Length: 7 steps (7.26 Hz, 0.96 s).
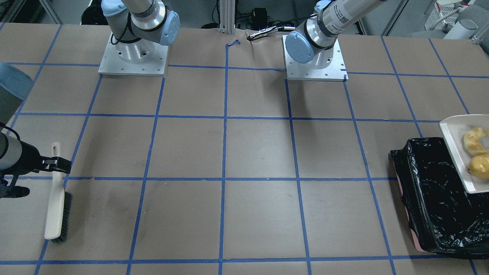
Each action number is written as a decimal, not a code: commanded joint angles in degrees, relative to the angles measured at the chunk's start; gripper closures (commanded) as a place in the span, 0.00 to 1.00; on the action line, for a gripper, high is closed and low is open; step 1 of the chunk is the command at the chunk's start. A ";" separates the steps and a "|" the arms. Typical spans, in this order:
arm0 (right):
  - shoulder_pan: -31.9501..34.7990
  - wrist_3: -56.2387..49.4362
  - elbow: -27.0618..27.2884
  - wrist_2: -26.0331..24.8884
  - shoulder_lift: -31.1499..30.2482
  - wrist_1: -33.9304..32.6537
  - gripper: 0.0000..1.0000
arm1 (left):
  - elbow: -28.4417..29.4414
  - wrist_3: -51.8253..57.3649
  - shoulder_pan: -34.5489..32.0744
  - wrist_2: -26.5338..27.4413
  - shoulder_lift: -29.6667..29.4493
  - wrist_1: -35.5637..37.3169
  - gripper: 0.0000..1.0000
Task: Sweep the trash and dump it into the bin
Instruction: 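Move the dustpan over the bin with the left while the right sets down the brush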
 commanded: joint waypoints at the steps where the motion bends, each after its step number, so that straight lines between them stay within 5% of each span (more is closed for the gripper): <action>1: 0.27 -0.04 -1.35 0.60 -4.08 -0.52 0.00 | -0.26 2.60 -3.11 4.77 -0.04 1.59 1.00; 4: 3.14 0.05 -2.84 0.52 -14.27 1.41 0.00 | -1.23 6.99 -5.40 9.86 -0.57 6.76 1.00; 7: 13.58 10.67 -3.02 1.04 -15.71 3.44 0.00 | -6.05 14.81 -7.50 13.83 0.13 17.20 1.00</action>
